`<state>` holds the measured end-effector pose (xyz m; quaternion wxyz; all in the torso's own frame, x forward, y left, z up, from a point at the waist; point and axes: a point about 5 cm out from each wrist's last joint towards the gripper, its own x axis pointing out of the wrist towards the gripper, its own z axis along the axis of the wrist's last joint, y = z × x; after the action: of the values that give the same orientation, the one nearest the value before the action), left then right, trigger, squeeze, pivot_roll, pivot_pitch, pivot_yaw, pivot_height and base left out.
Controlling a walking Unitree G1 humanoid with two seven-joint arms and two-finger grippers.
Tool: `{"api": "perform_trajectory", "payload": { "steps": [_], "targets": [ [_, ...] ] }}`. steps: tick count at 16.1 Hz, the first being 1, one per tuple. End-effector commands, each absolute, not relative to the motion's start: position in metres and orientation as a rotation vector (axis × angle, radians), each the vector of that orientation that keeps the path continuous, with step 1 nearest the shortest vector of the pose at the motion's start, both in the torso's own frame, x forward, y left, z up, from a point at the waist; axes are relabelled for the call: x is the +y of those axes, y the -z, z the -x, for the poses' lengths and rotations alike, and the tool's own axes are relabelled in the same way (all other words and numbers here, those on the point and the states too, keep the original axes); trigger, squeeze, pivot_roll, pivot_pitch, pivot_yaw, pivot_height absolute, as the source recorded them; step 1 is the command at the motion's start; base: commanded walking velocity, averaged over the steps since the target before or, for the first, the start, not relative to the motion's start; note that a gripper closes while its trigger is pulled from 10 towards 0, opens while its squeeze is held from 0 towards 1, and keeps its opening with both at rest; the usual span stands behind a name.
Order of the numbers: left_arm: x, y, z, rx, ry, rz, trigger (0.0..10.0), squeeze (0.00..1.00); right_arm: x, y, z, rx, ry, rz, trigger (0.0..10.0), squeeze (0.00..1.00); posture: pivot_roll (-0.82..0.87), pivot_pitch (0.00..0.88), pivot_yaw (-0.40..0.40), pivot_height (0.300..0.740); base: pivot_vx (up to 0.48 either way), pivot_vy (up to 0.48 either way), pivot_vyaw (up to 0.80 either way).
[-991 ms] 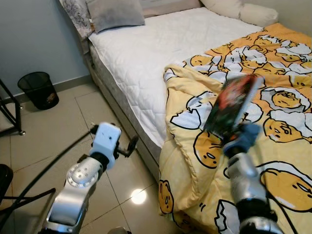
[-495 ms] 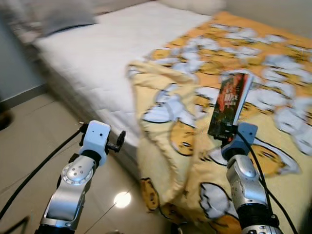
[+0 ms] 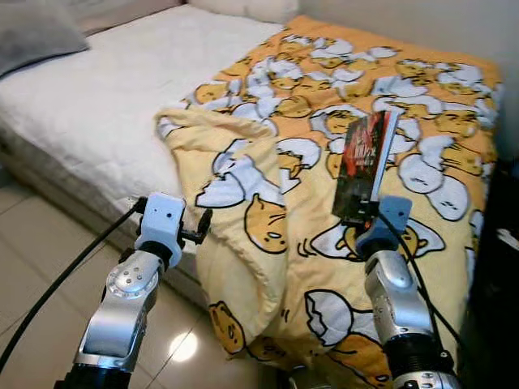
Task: Clean up the room
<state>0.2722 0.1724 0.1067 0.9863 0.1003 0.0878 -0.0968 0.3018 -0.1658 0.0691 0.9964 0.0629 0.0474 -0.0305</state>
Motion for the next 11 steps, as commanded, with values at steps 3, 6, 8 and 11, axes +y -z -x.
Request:
{"api": "perform_trajectory", "payload": {
  "steps": [3,6,8,11],
  "targets": [
    [0.1741,-0.1111,-0.2752,0.163,0.195,-0.201,10.0,0.00,-0.1615,-0.0726,-0.3057,0.133,0.013,-0.199,10.0,0.00,0.03,0.000,-0.007,0.740,0.000,0.000,-0.80],
    [0.1731,-0.1119,-0.2758,0.148,0.201,-0.208,10.0,0.00,-0.1616,-0.0748,-0.3081,0.141,0.013,-0.228,10.0,0.00,0.03,0.000,-0.004,0.740,0.000,0.000,-0.80],
    [0.1725,-0.1126,-0.2761,0.147,0.202,-0.197,10.0,0.00,-0.1602,-0.0768,-0.3089,0.151,0.001,-0.223,10.0,0.00,0.04,0.000,-0.007,0.740,0.000,0.000,-0.80],
    [0.1706,-0.1120,-0.2761,0.148,0.208,-0.197,10.0,0.00,-0.1550,-0.0759,-0.3083,0.175,-0.038,-0.224,10.0,0.00,0.04,0.000,-0.007,0.740,0.000,0.000,-0.73]
  ]
}}
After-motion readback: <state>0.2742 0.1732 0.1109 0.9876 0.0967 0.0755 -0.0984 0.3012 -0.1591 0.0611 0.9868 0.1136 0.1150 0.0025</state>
